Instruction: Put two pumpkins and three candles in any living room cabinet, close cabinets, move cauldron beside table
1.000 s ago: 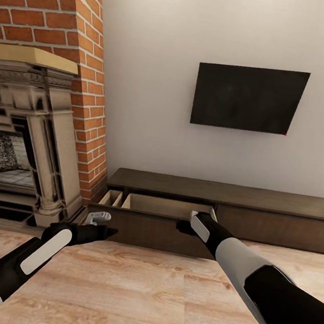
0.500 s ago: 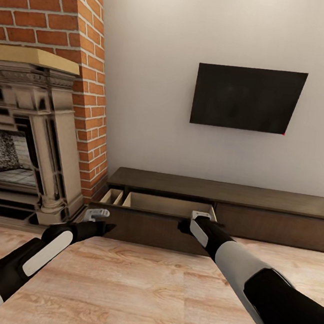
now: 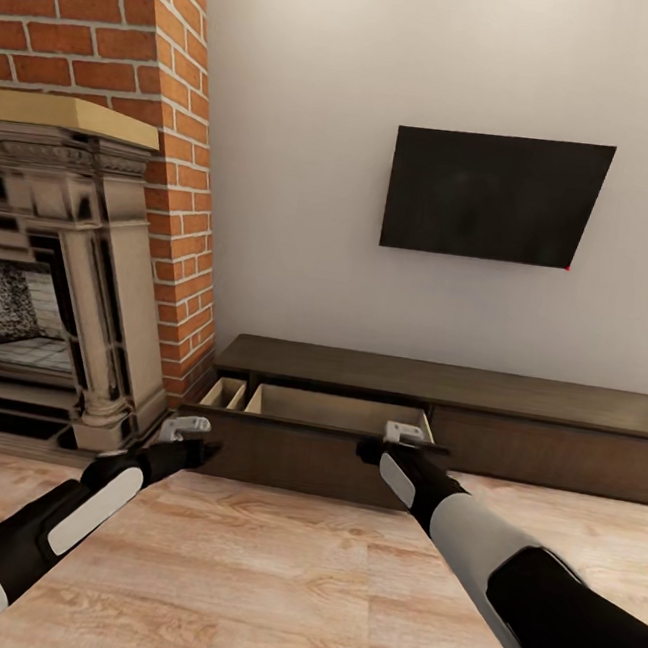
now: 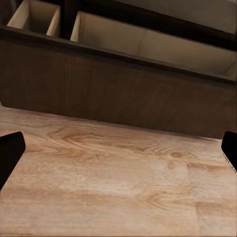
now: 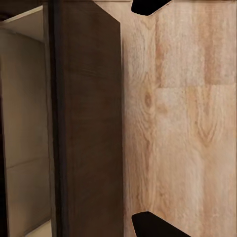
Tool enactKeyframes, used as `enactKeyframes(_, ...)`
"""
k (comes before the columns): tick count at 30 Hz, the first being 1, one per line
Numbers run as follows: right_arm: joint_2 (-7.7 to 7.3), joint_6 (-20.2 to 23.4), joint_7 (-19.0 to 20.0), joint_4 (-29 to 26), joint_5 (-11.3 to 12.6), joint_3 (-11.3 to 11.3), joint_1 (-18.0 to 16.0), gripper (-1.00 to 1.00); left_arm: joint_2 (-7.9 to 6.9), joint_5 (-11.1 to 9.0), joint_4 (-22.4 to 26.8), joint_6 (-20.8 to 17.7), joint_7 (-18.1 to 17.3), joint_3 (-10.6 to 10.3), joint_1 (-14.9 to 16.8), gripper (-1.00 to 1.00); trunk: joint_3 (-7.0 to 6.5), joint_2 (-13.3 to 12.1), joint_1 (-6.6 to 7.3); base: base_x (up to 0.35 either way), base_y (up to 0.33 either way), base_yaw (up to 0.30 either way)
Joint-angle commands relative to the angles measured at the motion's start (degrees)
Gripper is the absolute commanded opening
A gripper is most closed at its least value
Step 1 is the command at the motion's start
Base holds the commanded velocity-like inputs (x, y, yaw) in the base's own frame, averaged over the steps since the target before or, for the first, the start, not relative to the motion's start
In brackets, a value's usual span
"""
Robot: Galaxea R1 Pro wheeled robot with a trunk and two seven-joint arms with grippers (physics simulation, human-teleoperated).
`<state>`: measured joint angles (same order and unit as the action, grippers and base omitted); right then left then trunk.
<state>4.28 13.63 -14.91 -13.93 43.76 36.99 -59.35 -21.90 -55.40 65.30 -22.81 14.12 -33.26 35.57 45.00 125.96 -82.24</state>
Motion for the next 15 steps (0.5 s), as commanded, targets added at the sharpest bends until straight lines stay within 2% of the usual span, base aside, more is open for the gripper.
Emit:
enactKeyframes(1,-0.02,0.1,-0.5,-0.1,0.2,0.5,0.1,1.0,-0.07,-0.5,0.1,0.5,0.6,-0.3,0.1,1.0,0.06,0.0,0.01,0.0,0.0,0.0)
enactKeyframes(6,-0.06,-3.9,-0.6,0.1,-1.4,0.4,1.9,1.0,0.14,0.9,-1.4,2.8,0.5,-0.6,0.1,1.0,0.06,0.0,0.01,0.0,0.0,0.0)
enactKeyframes(9,-0.33,-7.5,-0.7,1.5,-1.7,0.4,2.4,1.0,1.08,1.5,-2.1,3.1,0.5,-0.7,0.1,1.0,0.06,0.0,0.01,-0.023,0.0,0.0)
enactKeyframes(15,-0.38,-9.1,0.1,3.3,-2.0,0.4,2.5,1.0,1.67,3.3,-3.6,3.1,0.4,-0.7,0.1,1.0,0.06,0.0,0.01,-0.181,-0.045,0.0)
